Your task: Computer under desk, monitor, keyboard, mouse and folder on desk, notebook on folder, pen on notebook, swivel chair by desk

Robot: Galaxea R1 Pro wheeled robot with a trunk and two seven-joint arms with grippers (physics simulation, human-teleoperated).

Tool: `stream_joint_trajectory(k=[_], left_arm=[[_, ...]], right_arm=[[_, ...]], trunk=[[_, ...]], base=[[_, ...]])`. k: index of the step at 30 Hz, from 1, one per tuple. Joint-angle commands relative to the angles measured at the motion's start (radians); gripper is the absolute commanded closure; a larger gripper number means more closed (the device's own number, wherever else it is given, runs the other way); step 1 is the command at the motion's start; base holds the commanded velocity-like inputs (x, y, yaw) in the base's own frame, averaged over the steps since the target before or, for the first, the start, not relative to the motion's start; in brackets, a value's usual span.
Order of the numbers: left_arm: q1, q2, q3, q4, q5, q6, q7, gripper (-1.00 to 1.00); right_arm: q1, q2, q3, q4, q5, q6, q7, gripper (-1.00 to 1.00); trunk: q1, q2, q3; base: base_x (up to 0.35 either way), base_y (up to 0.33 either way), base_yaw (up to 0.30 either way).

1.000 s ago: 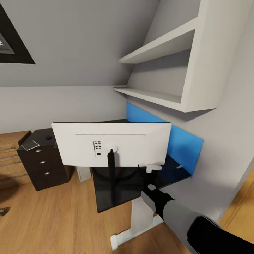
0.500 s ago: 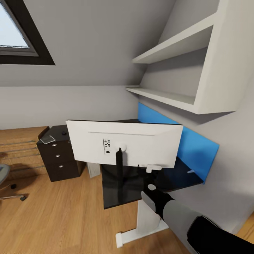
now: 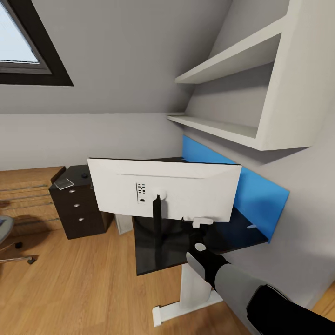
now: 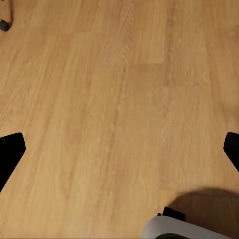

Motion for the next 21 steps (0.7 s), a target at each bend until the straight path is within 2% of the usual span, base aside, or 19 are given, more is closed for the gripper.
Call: stream_joint_trajectory(k=[1,2,3,7,21], left_arm=[[0.001,0.0,-0.009,-0.002,0.007,0.0,0.005,-1.0],[0.001,0.0,-0.009,-0.002,0.01,0.0,0.005,-1.0],[0.001,0.0,-0.009,-0.002,0.036,0.0,0.003,-1.0],[0.001,0.001,-0.01,-0.002,0.07,0.004,-0.002,-1.0],[0.001,0.0,-0.011,-0.002,0.07,0.007,-0.005,-1.0]], right_arm=[[-0.001,0.0,0.008,0.001,-0.009,-0.004,-0.004,-1.0],[-0.001,0.0,0.008,0.001,-0.009,-0.004,-0.004,-1.0],[-0.001,0.0,0.008,0.001,-0.009,-0.004,-0.006,-1.0],[-0.001,0.0,0.009,0.001,-0.009,-0.004,-0.009,-1.0],[-0.001,0.0,0.009,0.001,-0.009,-0.005,-0.009,-1.0]], trunk=[[0.0,-0.001,-0.001],[0.0,-0.001,-0.001],[0.0,-0.001,-0.001],[0.0,-0.001,-0.001],[0.0,-0.001,0.004]], base=[[0.0,0.0,0.0],[0.0,0.0,0.0],[0.0,-0.154,0.0],[0.0,-0.251,0.078],[0.0,-0.216,0.269]])
